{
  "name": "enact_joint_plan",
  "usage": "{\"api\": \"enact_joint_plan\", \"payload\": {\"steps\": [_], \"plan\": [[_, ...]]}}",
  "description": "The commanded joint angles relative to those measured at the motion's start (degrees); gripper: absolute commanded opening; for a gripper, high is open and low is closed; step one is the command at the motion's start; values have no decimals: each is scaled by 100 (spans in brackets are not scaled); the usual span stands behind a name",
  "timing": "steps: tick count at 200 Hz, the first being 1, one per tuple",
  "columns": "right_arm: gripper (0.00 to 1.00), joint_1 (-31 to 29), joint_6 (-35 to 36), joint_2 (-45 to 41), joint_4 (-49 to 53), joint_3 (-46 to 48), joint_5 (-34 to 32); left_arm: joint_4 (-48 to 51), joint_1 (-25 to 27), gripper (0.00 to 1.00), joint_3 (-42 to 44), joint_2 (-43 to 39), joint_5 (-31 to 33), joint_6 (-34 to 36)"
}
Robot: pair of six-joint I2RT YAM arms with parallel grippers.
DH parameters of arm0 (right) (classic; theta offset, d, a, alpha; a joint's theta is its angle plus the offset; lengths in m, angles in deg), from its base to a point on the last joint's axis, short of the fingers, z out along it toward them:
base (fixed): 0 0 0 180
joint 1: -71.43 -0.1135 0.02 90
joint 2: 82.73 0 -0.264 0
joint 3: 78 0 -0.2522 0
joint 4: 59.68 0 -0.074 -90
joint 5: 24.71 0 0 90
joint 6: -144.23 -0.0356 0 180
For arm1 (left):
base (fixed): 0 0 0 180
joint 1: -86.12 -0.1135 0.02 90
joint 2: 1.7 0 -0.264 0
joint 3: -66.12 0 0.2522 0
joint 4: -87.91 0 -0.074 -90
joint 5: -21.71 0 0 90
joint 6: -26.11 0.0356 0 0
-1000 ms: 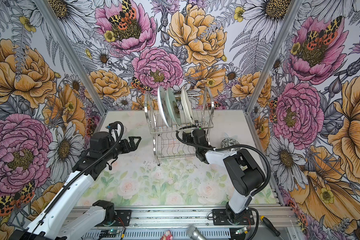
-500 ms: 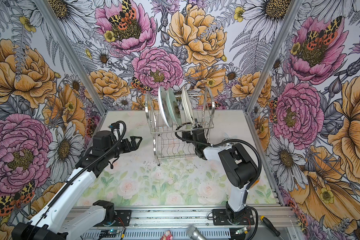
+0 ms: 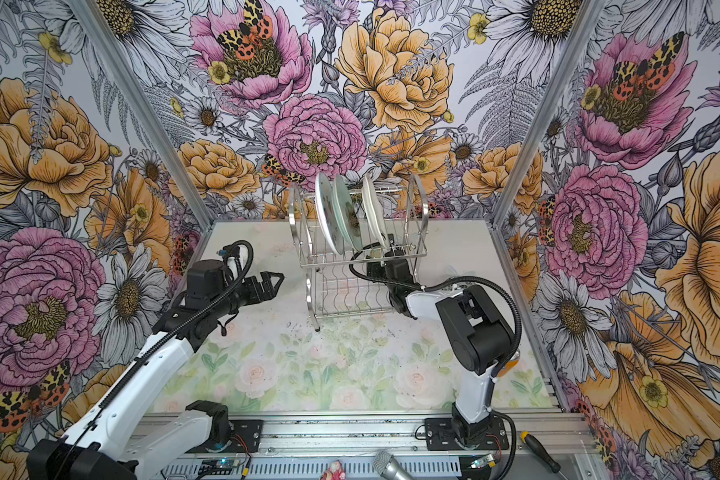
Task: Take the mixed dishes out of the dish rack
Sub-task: 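Close the right gripper on the green glass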
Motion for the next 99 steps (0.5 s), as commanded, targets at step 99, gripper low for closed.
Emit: {"api": "enact_joint_plan", "payload": {"steps": [99], "plan": [[61,14,-311,-449,-182,324,821,-132,-57,99,-171,-107,-251,-18]]}}
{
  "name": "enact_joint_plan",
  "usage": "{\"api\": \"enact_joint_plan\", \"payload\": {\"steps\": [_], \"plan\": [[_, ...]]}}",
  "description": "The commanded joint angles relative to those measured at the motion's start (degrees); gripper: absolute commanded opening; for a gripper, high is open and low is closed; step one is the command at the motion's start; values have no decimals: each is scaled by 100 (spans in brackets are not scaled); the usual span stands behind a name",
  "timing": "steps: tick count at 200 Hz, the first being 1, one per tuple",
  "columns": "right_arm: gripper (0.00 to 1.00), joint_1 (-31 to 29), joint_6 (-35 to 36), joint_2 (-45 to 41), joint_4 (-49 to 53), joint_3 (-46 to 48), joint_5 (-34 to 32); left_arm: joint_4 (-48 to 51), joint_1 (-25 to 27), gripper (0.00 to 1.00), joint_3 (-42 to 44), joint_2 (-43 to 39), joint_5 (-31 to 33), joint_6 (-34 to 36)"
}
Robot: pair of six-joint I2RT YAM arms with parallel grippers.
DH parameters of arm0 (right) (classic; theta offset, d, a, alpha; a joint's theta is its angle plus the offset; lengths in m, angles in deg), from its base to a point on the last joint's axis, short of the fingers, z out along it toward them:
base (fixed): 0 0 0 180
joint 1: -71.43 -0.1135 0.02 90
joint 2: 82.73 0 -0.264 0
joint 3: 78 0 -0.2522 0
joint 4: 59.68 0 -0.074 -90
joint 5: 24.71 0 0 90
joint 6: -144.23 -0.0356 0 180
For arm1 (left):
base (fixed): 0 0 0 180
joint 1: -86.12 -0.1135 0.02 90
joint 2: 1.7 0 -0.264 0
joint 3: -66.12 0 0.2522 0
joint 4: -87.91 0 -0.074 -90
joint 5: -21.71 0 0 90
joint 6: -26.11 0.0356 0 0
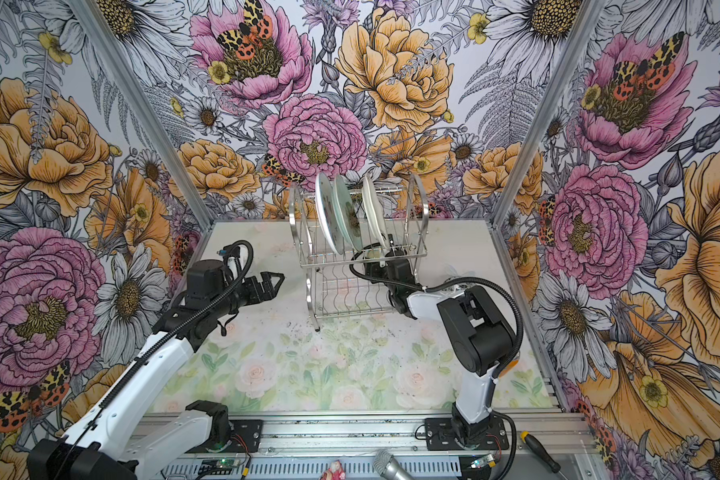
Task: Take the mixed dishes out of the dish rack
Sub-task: 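Close the right gripper on the green glass, then lift the green glass with the right gripper while the left gripper approaches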
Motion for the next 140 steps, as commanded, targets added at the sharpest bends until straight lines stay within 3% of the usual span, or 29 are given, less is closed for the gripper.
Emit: {"api": "enact_joint_plan", "payload": {"steps": [1,140], "plan": [[61,6,-209,-327,-110,180,302,-135,-48,99,-168,-111,-160,-25],[55,-313,-168,-1712,255,1296,855,79,103,99,201,-923,-75,-462]]}}
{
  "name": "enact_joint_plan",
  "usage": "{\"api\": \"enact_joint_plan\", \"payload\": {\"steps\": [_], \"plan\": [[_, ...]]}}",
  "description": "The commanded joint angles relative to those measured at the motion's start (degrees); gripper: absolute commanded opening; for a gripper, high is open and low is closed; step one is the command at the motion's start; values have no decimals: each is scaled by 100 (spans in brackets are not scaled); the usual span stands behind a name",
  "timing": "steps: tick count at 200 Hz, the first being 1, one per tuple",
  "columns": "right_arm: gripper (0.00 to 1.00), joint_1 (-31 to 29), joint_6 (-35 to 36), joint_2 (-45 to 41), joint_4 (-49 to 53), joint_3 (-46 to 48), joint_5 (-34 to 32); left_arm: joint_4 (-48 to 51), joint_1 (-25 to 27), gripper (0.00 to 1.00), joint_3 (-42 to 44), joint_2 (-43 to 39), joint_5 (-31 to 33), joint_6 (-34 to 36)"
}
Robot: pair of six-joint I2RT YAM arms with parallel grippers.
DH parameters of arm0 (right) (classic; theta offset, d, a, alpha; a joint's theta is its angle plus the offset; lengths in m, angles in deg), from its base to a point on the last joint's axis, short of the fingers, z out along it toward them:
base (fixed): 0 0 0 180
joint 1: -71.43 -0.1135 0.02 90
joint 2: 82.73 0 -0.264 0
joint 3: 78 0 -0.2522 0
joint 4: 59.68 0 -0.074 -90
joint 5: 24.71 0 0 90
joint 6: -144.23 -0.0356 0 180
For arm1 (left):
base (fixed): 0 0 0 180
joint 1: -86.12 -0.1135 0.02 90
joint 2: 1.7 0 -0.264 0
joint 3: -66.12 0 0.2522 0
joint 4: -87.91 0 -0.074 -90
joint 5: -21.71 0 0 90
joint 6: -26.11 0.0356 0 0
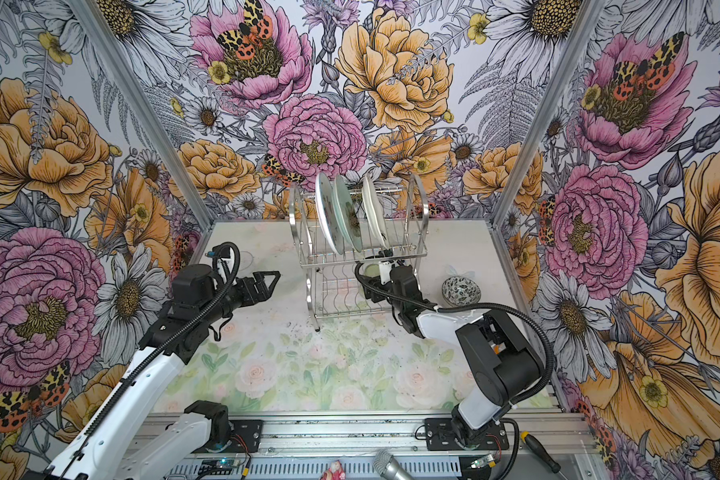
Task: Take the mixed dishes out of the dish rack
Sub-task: 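Lift the green glass with the right gripper while the left gripper approaches, then bring the open left gripper onto the green glass held by the right gripper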
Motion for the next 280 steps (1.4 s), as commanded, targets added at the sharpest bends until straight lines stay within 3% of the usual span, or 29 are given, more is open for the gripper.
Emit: {"api": "enact_joint_plan", "payload": {"steps": [1,57,123,186,224,280], "plan": [[55,-47,-105,-415,23,118,213,74,61,99,146,-204,19,-155],[54,-84,-786,-1191,-61,535,299,166,291,99,180,-415,-87,-350],[52,-119,-1768,-2010,-200,1050,524,232,910,99,353,-840,161,-683],[52,-215,-2780,-2490,-361,1179,778,-41,1861,99,647,-1199,757,-1293],[51,-389,-3475,-2687,-405,1218,626,-813,2503,98,1198,-1417,1185,-1932],[47,-540,-4194,-2724,-488,1352,602,-1692,3367,95,1553,-1222,1699,-2099]]}}
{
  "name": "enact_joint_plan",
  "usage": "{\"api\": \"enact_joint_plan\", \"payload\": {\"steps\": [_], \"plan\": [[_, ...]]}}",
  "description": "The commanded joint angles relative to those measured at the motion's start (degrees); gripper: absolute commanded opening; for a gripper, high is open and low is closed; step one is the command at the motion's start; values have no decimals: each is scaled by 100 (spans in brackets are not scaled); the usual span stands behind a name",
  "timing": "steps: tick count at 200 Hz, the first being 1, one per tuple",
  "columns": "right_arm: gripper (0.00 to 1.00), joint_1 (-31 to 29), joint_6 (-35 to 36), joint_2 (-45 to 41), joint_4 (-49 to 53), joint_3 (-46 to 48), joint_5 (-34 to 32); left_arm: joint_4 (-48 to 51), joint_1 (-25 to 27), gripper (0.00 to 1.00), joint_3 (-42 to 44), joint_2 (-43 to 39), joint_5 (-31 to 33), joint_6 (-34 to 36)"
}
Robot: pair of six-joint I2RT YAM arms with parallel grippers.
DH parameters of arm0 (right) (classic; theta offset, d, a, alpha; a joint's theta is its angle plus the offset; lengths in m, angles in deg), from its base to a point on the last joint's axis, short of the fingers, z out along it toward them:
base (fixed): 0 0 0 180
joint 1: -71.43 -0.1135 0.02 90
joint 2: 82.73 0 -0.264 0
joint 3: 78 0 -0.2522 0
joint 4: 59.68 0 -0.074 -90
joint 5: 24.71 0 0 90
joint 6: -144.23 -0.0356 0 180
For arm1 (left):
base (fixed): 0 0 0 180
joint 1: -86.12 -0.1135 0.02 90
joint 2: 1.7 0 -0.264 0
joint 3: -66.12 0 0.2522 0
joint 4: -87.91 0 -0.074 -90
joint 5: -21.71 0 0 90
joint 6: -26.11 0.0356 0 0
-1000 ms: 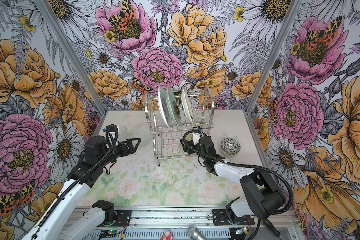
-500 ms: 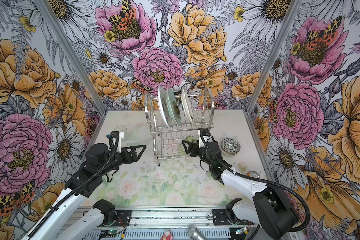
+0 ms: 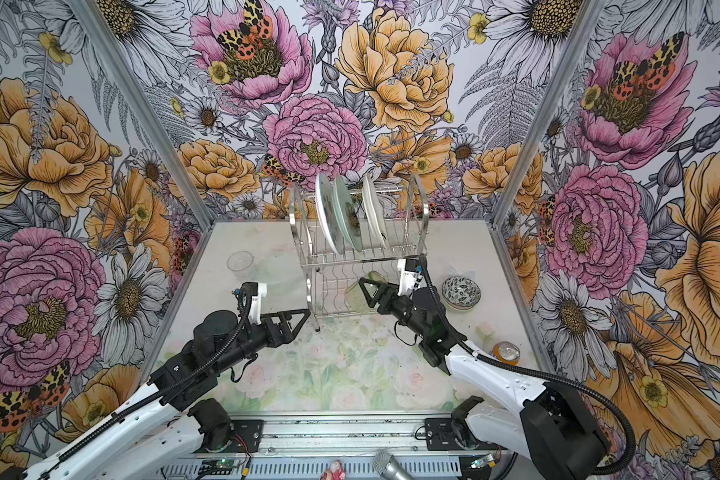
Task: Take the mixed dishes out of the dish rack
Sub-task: 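Bring the open left gripper onto the green glass held by the right gripper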
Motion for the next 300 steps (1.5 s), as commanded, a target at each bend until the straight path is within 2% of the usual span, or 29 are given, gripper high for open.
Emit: {"api": "enact_joint_plan", "payload": {"steps": [1,31,73,140,208,270,300], "plan": [[47,-79,-495,-90,-341,114,-60,-750,236,95,98,148,342,-184],[46,-124,-921,-73,-535,225,-120,-1226,476,93,184,439,352,-235],[44,-128,-1390,-37,-883,348,-132,-1543,693,83,204,530,576,-253],[41,-128,-1785,-7,-917,296,-108,-2419,933,80,426,684,753,-235],[41,-145,-2021,11,-801,285,-104,-3326,1308,77,463,1429,837,-261],[41,-157,-2047,57,-736,275,-65,-4717,1562,69,428,2325,596,-325],[40,-163,-2112,95,-798,276,18,-5012,1646,69,295,2752,482,-357]]}}
